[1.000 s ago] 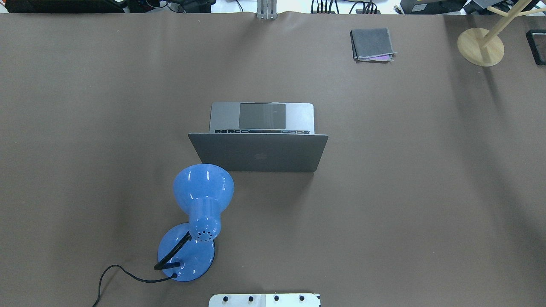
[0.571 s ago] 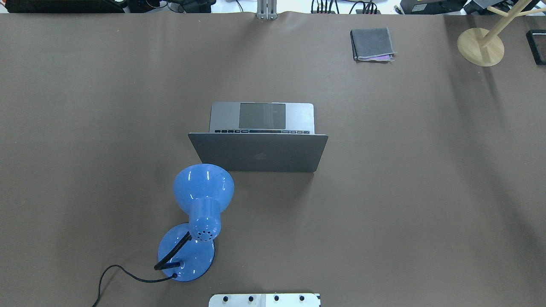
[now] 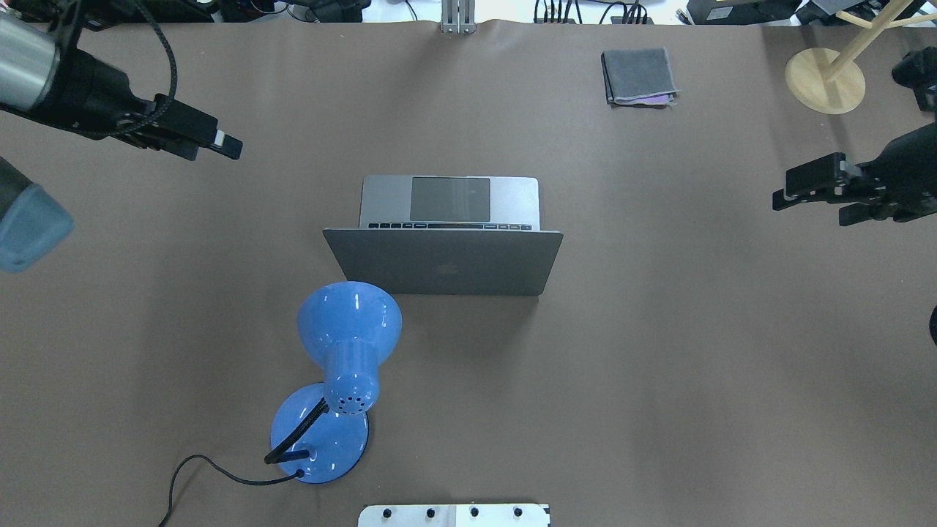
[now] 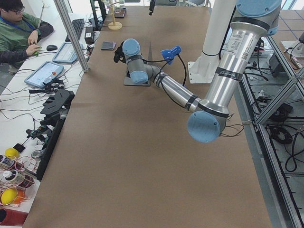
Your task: Close laptop
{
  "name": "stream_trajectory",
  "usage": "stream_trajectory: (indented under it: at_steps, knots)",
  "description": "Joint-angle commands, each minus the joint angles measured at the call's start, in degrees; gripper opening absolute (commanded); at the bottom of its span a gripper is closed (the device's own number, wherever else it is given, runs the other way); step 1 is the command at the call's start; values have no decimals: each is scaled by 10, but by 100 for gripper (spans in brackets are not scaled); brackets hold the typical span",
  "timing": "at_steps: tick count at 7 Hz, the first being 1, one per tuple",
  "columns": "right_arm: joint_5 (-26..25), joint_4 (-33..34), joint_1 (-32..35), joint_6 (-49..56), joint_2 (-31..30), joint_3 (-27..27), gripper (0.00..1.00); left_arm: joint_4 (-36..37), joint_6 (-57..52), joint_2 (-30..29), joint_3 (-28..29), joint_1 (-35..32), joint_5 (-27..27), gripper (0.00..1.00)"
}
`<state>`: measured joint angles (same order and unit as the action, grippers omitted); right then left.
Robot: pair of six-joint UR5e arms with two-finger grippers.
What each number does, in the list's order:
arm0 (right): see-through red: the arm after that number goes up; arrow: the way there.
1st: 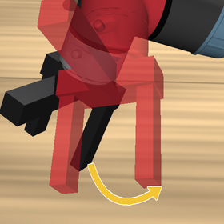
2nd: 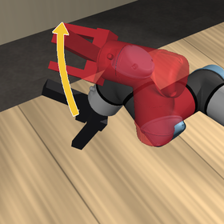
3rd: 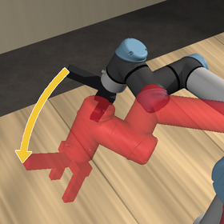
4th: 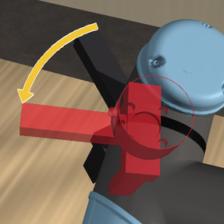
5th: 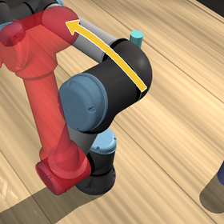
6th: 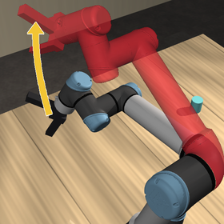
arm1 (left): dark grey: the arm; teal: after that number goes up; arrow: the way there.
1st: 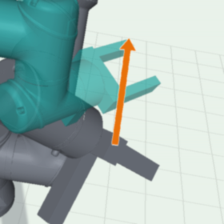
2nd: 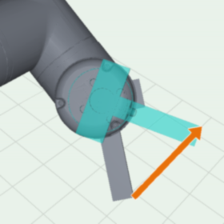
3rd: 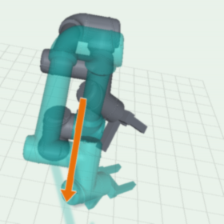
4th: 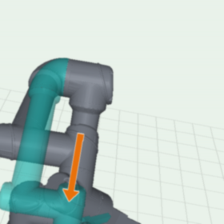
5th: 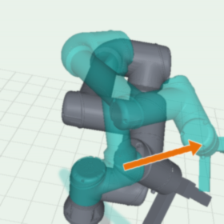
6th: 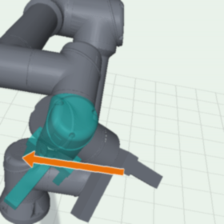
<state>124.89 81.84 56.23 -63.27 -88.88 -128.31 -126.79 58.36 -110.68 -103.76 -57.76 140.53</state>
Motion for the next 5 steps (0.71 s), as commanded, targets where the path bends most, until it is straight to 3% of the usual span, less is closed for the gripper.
stream_trajectory:
  at_steps: [1, 2, 3, 4, 5]
  knots:
    - [-93, -5, -117, -113, 2, -42, 99, 52, 61, -38, -24, 49, -32, 98]
    - [-111, 17, -140, -117, 22, -54, 82, 95, 61, -40, -59, 64, -33, 95]
    - [-110, 115, -151, -118, 78, -71, 34, 108, 71, -38, -73, 78, -33, 25]
    - [-110, 211, -164, -127, 147, -79, 0, 108, 75, -36, -78, 101, -58, 0]
    - [-113, 231, -177, -147, 166, -79, 0, 113, 93, -36, -77, 130, -82, 0]
